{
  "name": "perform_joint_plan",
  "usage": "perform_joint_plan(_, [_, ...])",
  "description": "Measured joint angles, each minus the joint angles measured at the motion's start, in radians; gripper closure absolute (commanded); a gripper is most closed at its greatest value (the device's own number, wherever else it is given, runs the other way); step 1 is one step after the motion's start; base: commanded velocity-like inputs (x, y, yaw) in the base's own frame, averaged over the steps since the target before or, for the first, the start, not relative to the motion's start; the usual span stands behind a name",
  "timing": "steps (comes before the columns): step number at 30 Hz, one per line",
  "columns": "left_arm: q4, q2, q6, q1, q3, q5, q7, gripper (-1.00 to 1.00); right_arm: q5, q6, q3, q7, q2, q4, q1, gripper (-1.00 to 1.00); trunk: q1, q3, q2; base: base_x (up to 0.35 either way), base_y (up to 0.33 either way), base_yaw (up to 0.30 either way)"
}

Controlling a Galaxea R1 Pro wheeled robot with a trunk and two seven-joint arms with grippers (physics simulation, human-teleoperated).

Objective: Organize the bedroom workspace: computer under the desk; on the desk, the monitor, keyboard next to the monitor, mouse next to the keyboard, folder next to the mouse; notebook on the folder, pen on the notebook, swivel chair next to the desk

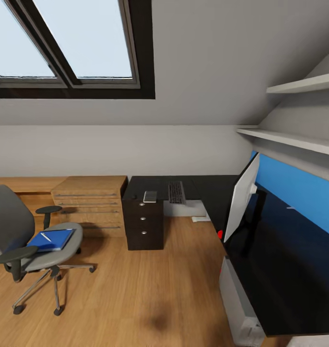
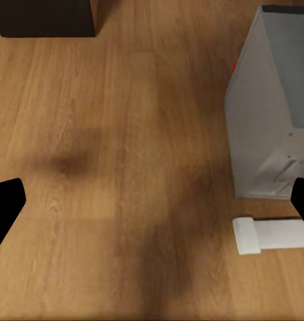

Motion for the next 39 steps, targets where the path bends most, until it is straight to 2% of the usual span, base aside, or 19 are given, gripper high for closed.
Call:
perform_joint_plan(4, [0.0, 0.0, 0.0, 0.0, -0.001, -0.001, 0.0, -1.0, 0.001, 0.0, 0.0, 0.001, 0.002, 0.002, 0.0, -1.0, 0.0, 0.0, 0.0, -0.008, -0.015, 0.0])
perform_joint_plan(5, [-0.03, 0.0, -0.037, 0.0, -0.006, -0.009, -0.003, -1.0, 0.005, -0.004, 0.0, 0.001, 0.0, 0.008, 0.0, -1.0, 0.0, 0.0, 0.0, 0.0, 0.0, 0.0])
perform_joint_plan(8, [-0.098, 0.002, -0.052, 0.0, -0.004, -0.011, -0.002, -1.0, 0.003, -0.003, 0.0, 0.0, 0.002, -0.034, 0.0, -1.0, 0.0, 0.0, 0.0, 0.0, 0.0, 0.0])
perform_joint_plan(9, [-0.236, 0.026, 0.04, -0.002, 0.001, -0.013, 0.038, -1.0, 0.002, 0.027, 0.001, -0.005, 0.023, -0.119, -0.007, -1.0, 0.0, 0.0, 0.0, 0.0, 0.0, 0.0])
perform_joint_plan(10, [-0.3, 0.037, 0.074, -0.002, -0.001, -0.015, 0.053, -1.0, 0.004, 0.042, 0.003, -0.007, 0.026, -0.221, -0.014, -1.0, 0.0, 0.0, 0.0, 0.0, 0.0, 0.0])
perform_joint_plan(12, [-0.396, 0.067, 0.145, -0.002, 0.0, -0.016, 0.092, -1.0, 0.002, 0.086, 0.002, -0.008, 0.029, -0.278, -0.029, -1.0, 0.0, 0.0, 0.0, 0.0, 0.0, 0.0])
perform_joint_plan(13, [-0.502, 0.103, 0.226, -0.002, 0.0, -0.02, 0.142, -1.0, 0.002, 0.152, 0.001, -0.009, 0.031, -0.338, -0.046, -1.0, 0.0, 0.0, 0.0, 0.0, 0.0, 0.0])
perform_joint_plan(14, [-0.661, 0.171, 0.374, -0.002, 0.004, -0.017, 0.256, -1.0, -0.002, 0.321, -0.001, -0.01, 0.031, -0.454, -0.077, -1.0, 0.0, 0.0, 0.0, 0.0, 0.0, 0.0])
perform_joint_plan(15, [-0.83, 0.2, 0.439, -0.003, 0.016, -0.021, 0.311, -1.0, -0.006, 0.409, -0.005, -0.01, 0.031, -0.532, -0.098, -1.0, 0.0, 0.0, 0.0, 0.0, 0.0, 0.0])
perform_joint_plan(16, [-0.933, 0.217, 0.49, -0.003, 0.04, -0.021, 0.355, -1.0, -0.014, 0.483, -0.011, -0.01, 0.031, -0.595, -0.103, -1.0, 0.0, 0.0, 0.0, 0.0, 0.0, 0.0])
perform_joint_plan(19, [-1.084, 0.233, 0.596, -0.003, 0.108, -0.018, 0.403, -1.0, -0.039, 0.596, -0.028, -0.01, 0.031, -0.735, -0.112, -1.0, 0.0, 0.0, 0.0, 0.0, 0.0, 0.0])
perform_joint_plan(20, [-1.155, 0.236, 0.676, -0.003, 0.152, -0.013, 0.42, -1.0, -0.065, 0.686, -0.037, -0.01, 0.031, -0.832, -0.115, -1.0, 0.0, 0.0, 0.0, 0.0, 0.0, 0.0])
perform_joint_plan(23, [-1.215, 0.237, 0.759, -0.003, 0.201, -0.012, 0.431, -1.0, -0.115, 0.82, -0.054, -0.009, 0.029, -0.959, -0.117, -1.0, 0.0, 0.0, 0.0, 0.0, 0.0, 0.0])
perform_joint_plan(25, [-1.231, 0.238, 0.781, -0.003, 0.22, -0.012, 0.433, -1.0, -0.136, 0.879, -0.072, -0.009, 0.028, -1.004, -0.117, -1.0, 0.0, 0.0, 0.0, 0.0, 0.0, 0.0])
perform_joint_plan(27, [-1.244, 0.24, 0.805, -0.003, 0.242, -0.01, 0.437, -1.0, -0.163, 0.973, -0.125, -0.009, 0.026, -1.058, -0.118, -1.0, 0.0, 0.0, 0.0, 0.0, 0.0, 0.0])
perform_joint_plan(31, [-1.227, 0.24, 0.813, -0.003, 0.244, -0.009, 0.44, -1.0, -0.168, 1.007, -0.151, -0.008, 0.023, -1.066, -0.117, -1.0, 0.0, 0.0, 0.0, 0.0, 0.0, 0.0])
perform_joint_plan(39, [-1.198, 0.24, 0.814, -0.003, 0.244, -0.013, 0.441, -1.0, -0.165, 1.02, -0.162, -0.008, 0.019, -1.067, -0.115, -1.0, 0.0, 0.0, 0.0, 0.0, -0.074, 0.0])
